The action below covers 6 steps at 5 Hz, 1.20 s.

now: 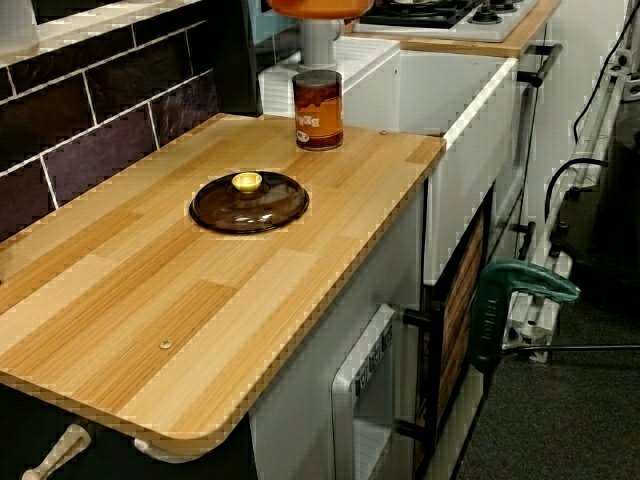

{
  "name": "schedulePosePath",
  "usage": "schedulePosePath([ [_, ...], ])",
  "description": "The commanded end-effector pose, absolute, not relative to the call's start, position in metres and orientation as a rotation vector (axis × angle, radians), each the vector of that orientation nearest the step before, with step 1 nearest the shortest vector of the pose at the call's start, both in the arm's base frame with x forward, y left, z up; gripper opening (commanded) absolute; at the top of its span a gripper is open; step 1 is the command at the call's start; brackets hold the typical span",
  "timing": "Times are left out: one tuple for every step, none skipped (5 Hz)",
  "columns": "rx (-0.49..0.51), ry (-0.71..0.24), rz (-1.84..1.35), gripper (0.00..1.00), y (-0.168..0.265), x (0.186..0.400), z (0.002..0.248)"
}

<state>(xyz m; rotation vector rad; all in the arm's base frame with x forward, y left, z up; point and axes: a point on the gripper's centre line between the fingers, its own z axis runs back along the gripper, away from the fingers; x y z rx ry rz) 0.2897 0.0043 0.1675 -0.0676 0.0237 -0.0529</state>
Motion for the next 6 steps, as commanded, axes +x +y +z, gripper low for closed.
schedulePosePath([
  [-0.042, -0.117, 0.043, 0.00, 0.065, 0.285, 0.185],
  [-0.051, -0.136, 0.136, 0.00, 0.100, 0.288, 0.182],
  [-0.049, -0.149, 0.191, 0.00, 0.123, 0.291, 0.180],
  [-0.038, -0.162, 0.257, 0.00, 0.149, 0.295, 0.174],
  [-0.030, -0.161, 0.310, 0.00, 0.173, 0.299, 0.165],
  [-0.013, -0.159, 0.382, 0.00, 0.201, 0.296, 0.147],
])
